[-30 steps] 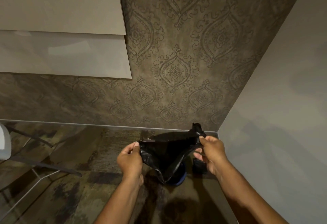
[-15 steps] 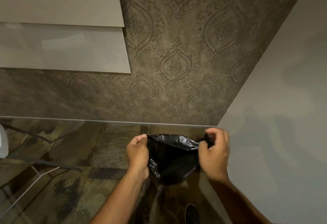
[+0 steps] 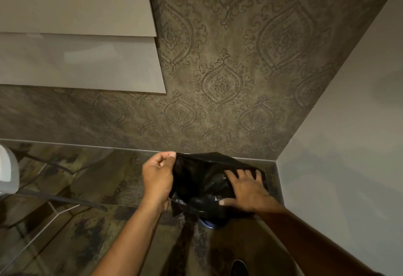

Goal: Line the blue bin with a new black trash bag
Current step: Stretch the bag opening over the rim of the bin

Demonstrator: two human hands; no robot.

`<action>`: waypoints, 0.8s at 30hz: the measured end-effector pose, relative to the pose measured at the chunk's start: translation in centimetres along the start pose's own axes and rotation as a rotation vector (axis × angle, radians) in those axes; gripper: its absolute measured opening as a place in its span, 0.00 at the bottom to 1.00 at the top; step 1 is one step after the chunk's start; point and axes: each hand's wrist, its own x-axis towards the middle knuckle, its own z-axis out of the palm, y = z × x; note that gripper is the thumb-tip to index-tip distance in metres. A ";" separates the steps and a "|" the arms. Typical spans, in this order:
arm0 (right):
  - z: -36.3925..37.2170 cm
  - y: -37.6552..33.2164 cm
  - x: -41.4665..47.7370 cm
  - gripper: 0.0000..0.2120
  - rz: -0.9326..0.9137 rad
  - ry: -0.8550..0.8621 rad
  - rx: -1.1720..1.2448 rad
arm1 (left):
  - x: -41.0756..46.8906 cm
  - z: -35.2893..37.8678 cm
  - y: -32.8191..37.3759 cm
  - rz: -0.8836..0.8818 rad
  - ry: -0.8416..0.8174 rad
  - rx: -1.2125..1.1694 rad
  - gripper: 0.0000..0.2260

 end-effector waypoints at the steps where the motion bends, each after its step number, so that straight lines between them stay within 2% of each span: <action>1: -0.1 0.5 0.2 0.53 -0.020 0.024 -0.025 | 0.4 0.1 0.2 0.011 0.014 0.007 0.07; 4: -0.7 -0.5 0.6 0.47 -0.108 0.149 0.007 | 0.9 1.5 0.4 0.012 0.010 0.008 0.07; 6: -0.4 -2.9 0.5 0.41 -0.184 0.264 0.134 | 0.9 2.6 0.4 0.025 -0.007 0.009 0.06; 8: 0.9 -5.1 0.6 0.38 -0.266 0.285 0.246 | 1.1 3.5 0.3 0.044 -0.019 0.009 0.06; 12: 3.9 -5.9 0.8 0.44 -0.277 -0.093 0.073 | 2.0 4.3 0.4 0.035 0.023 -0.032 0.05; 14: 4.9 -4.9 0.6 0.39 -0.250 -0.178 -0.032 | 2.6 4.2 0.5 0.022 0.042 -0.052 0.07; 15: 5.0 -4.3 0.3 0.38 -0.240 -0.169 -0.025 | 2.8 4.3 0.4 0.018 0.047 -0.057 0.07; 17: 5.0 -3.0 -0.4 0.38 -0.220 -0.042 0.142 | 3.2 4.3 0.0 0.001 0.048 -0.054 0.08; 18: 4.9 -2.4 -0.5 0.35 -0.235 0.126 0.242 | 3.2 4.4 -0.2 -0.011 0.046 -0.051 0.08; 19: 5.0 -1.7 -0.5 0.30 -0.252 0.371 0.295 | 3.2 4.5 -0.5 -0.023 0.043 -0.055 0.07; 20: 5.0 -1.1 -0.2 0.25 -0.227 0.636 0.295 | 3.1 4.7 -0.7 -0.033 0.041 -0.060 0.06; 21: 5.0 -0.5 0.2 0.23 -0.154 0.821 0.261 | 3.1 5.0 -0.9 -0.038 0.039 -0.062 0.06; 22: 4.5 -0.2 0.5 0.26 -0.038 0.881 0.233 | 3.0 5.2 -1.0 -0.042 0.030 -0.059 0.05; 23: 3.8 0.3 0.8 0.32 0.091 0.811 0.238 | 2.9 5.6 -1.1 -0.047 0.019 -0.054 0.05; 24: 3.3 0.9 1.1 0.42 0.218 0.671 0.257 | 2.8 5.9 -1.3 -0.054 0.005 -0.047 0.05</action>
